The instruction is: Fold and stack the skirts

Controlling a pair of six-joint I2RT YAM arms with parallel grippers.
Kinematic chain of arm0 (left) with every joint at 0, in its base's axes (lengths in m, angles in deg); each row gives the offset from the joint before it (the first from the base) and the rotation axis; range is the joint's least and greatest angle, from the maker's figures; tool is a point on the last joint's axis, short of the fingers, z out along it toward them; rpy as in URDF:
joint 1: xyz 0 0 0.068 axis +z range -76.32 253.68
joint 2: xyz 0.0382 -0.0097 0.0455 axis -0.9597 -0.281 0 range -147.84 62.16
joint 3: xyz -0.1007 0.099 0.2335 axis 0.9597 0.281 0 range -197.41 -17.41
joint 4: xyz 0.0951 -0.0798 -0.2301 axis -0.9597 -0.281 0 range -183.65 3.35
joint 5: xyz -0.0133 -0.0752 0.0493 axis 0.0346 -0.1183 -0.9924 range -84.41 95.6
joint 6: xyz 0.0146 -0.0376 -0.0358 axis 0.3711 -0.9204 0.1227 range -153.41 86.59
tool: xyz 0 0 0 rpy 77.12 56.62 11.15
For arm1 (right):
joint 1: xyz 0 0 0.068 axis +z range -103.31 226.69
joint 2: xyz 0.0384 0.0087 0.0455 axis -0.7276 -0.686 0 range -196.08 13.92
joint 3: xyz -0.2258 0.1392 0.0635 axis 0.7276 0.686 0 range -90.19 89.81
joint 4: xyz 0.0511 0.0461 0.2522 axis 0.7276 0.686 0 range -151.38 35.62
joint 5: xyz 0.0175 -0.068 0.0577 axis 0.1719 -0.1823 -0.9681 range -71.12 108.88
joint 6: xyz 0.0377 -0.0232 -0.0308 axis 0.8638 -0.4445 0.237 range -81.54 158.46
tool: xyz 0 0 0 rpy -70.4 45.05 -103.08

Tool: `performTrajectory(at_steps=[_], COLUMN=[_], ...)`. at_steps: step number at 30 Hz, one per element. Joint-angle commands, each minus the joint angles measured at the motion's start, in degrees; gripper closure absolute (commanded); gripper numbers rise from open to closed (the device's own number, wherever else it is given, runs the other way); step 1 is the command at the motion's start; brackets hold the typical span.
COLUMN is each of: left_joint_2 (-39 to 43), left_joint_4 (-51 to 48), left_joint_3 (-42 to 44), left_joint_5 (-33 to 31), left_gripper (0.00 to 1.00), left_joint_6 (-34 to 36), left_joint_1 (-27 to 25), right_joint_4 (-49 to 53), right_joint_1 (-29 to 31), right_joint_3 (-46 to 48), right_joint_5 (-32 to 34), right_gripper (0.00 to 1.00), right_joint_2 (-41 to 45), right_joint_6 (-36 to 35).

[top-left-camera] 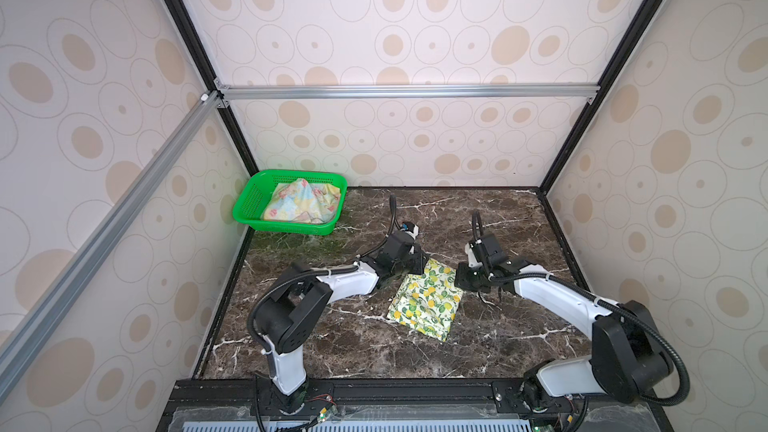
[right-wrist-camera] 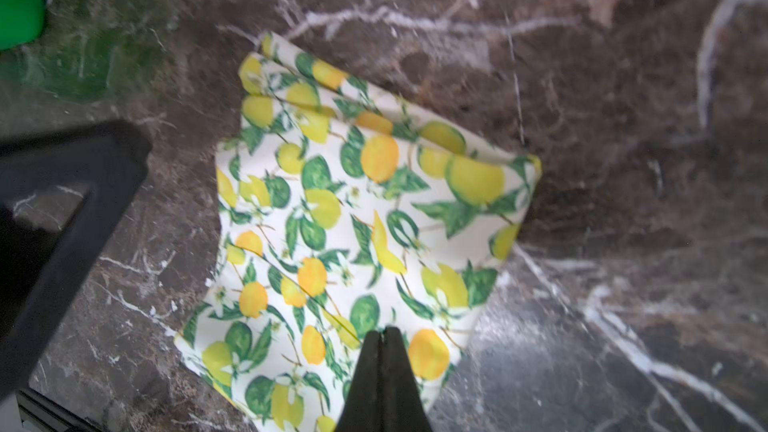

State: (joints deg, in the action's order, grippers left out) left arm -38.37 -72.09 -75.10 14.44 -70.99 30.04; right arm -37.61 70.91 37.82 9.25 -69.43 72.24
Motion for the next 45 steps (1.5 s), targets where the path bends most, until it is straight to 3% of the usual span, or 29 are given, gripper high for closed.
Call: performTrajectory(at_steps=[1,9,14,26,38,45], left_joint_2=[3.1,4.1,2.9,3.0,1.9,0.2], left_joint_4=[-0.9,3.9,4.2,-8.7,-14.2,-12.8], left_joint_3=[5.2,12.0,13.9,14.1,11.4,8.7], left_joint_5=[0.0,-0.4,-0.3,-5.0,-8.8,-11.5], left_gripper=[0.68,0.69,0.69,0.7,0.71,0.71], left_joint_6=[-4.8,-12.1,-14.1,-10.5,-3.2,3.8], left_joint_1=[-2.7,-8.3,-8.9,-8.0,-2.2,2.8], right_joint_4=[2.6,-3.1,-3.4,-3.2,-2.6,-5.8], right_joint_1=[-0.9,-2.6,-2.9,-4.6,-4.1,5.6], right_joint_3=[-4.7,-7.0,-6.4,-0.8,9.7,15.9], right_joint_5=[-0.6,-3.2,-2.8,-3.3,-5.5,-1.9], right_gripper=[1.0,1.0,1.0,1.0,1.0,1.0], right_joint_2=[-6.9,-14.9,-16.8,-15.0,-3.6,5.5], right_joint_6=[-5.9,-7.2,-7.8,-5.7,2.1,12.6])
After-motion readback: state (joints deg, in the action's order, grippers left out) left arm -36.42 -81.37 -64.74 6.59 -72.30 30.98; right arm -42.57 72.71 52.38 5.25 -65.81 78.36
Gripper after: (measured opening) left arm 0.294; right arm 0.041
